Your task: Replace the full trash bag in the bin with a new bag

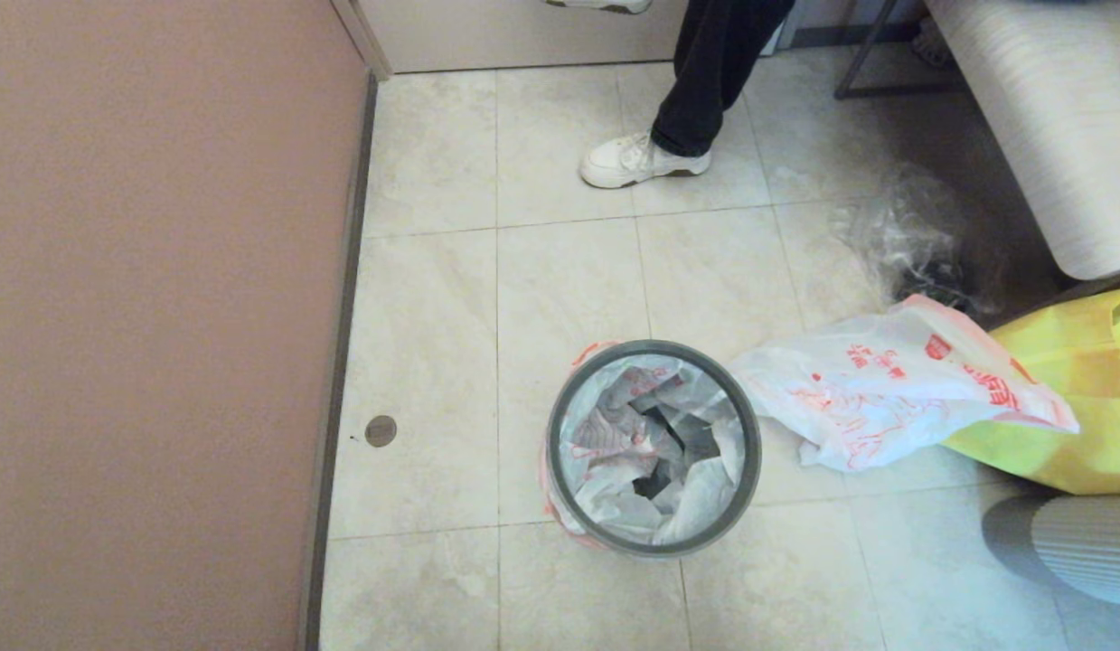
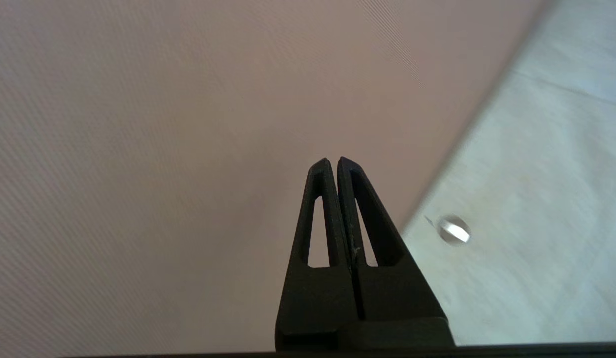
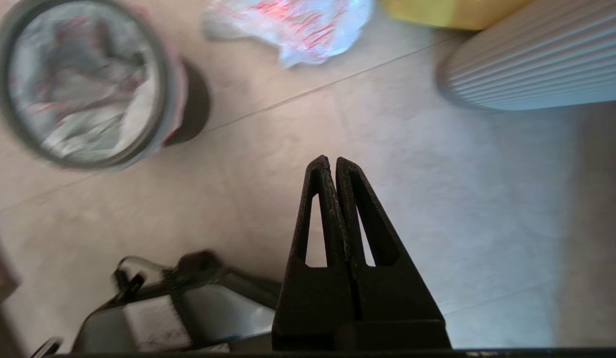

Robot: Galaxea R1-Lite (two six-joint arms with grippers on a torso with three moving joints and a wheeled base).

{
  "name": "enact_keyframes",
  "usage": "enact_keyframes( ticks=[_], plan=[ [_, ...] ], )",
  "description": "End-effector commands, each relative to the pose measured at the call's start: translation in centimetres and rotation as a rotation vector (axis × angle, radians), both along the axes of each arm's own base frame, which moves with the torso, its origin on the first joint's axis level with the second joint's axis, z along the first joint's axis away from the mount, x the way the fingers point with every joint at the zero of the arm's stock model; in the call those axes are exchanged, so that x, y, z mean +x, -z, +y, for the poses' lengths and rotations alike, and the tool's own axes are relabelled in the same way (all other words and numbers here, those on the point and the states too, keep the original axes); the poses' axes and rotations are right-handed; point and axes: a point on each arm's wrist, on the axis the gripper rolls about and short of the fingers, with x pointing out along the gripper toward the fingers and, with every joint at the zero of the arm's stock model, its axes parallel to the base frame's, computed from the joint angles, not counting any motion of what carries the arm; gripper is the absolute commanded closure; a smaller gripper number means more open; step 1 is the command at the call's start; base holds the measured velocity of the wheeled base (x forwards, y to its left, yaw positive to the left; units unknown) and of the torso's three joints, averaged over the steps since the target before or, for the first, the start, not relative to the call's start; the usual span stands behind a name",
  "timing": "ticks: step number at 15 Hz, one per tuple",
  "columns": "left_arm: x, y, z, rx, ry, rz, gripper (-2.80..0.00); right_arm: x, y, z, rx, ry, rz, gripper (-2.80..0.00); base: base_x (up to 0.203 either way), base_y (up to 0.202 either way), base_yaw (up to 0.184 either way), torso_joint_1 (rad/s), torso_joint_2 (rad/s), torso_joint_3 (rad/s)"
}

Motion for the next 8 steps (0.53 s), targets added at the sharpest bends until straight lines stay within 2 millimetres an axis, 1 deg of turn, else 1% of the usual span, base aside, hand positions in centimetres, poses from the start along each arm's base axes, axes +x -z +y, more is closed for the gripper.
enact_keyframes(
  ticks=[1, 2, 4, 6, 8],
  plan=[
    [-1.3, 1.2, 0.0, 0.009, 0.051, -0.054, 0.00, 0.1, 0.0, -0.1, -0.007, 0.028, 0.009, 0.00, 0.000, 0.000, 0.000, 0.000, 0.00, 0.000],
    [-1.6, 1.6, -0.1, 0.036, 0.093, -0.055, 0.00, 0.1, 0.0, -0.1, -0.026, 0.032, 0.006, 0.00, 0.000, 0.000, 0.000, 0.000, 0.00, 0.000],
    [-1.7, 1.9, -0.4, 0.086, 0.242, -0.052, 0.00, 0.4, 0.0, -0.1, -0.083, 0.019, -0.007, 0.00, 0.000, 0.000, 0.000, 0.000, 0.00, 0.000],
    [-1.8, 2.1, -0.8, 0.121, 0.426, -0.061, 0.00, 1.3, 1.3, -0.2, -0.117, -0.003, 0.047, 0.00, 0.000, 0.000, 0.000, 0.000, 0.00, 0.000],
    [-1.6, 3.1, -1.1, 0.162, 0.547, -0.027, 0.00, 2.4, 2.4, -0.3, -0.154, -0.056, 0.044, 0.00, 0.000, 0.000, 0.000, 0.000, 0.00, 0.000]
  ],
)
